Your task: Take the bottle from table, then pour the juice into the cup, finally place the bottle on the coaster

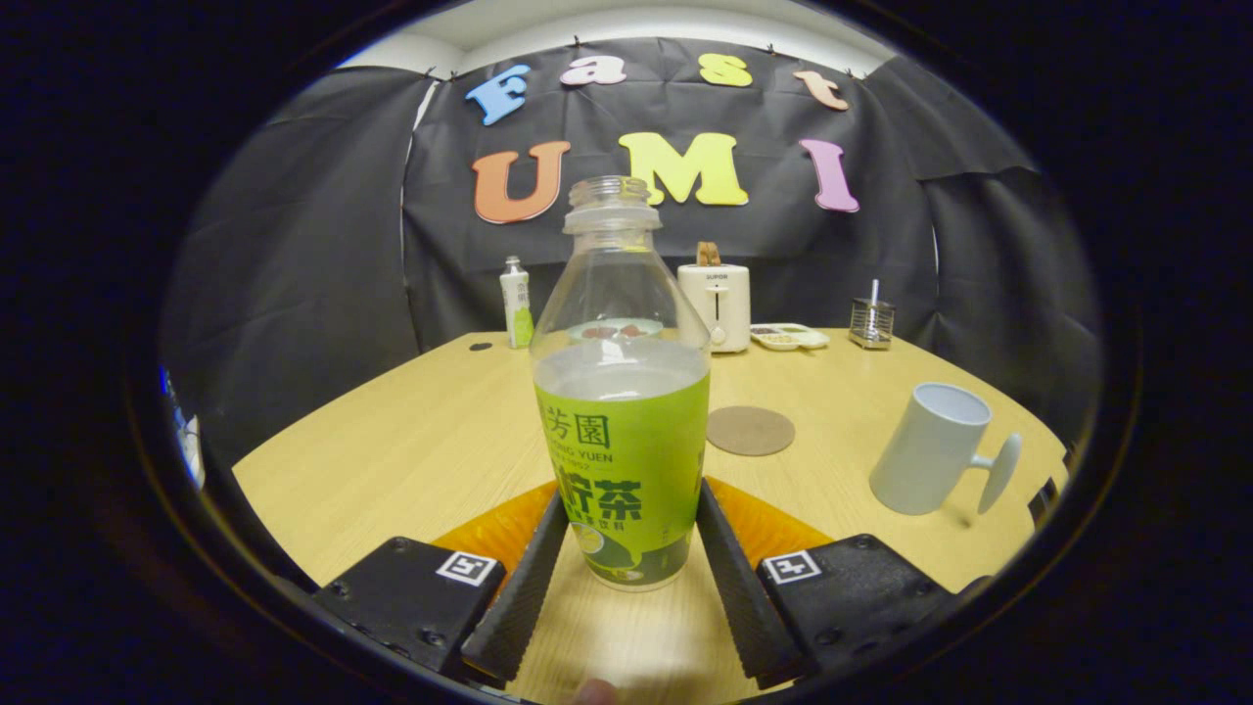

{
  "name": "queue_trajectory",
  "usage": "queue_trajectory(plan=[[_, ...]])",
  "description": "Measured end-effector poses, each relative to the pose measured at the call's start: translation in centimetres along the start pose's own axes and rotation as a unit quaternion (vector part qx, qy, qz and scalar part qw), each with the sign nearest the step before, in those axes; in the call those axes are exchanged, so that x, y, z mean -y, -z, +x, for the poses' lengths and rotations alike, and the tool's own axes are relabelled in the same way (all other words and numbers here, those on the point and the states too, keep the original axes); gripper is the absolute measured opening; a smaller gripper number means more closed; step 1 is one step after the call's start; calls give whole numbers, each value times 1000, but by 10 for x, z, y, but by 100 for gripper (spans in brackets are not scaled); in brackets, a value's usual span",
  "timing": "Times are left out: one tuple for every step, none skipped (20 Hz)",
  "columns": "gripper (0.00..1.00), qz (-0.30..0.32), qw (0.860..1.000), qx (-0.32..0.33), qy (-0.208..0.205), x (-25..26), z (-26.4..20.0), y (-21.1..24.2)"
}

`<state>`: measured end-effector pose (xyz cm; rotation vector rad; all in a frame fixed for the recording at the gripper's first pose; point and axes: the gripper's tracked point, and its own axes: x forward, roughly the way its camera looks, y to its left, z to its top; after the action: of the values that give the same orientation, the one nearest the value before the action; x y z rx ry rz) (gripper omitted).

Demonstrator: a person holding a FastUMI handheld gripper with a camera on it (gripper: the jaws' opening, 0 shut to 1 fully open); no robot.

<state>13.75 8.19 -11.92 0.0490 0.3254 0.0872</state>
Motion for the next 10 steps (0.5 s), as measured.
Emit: queue_trajectory(plan=[[84,0,1000,-2,1,0,0,0],[84,0,1000,-4,1,0,0,0],[83,-3,1000,-9,-1,-1,-1,0],[82,-6,1000,-13,-4,-2,-2,0],[81,-3,1000,-17,-9,-4,-3,-1],[81,6,1000,-15,-12,-4,-5,-6],[80,21,1000,-11,-15,-5,-7,-9],[79,39,999,-4,-21,-6,-11,-17],[79,58,998,4,-27,-8,-14,-24],[78,76,997,12,-31,-9,-18,-31]])
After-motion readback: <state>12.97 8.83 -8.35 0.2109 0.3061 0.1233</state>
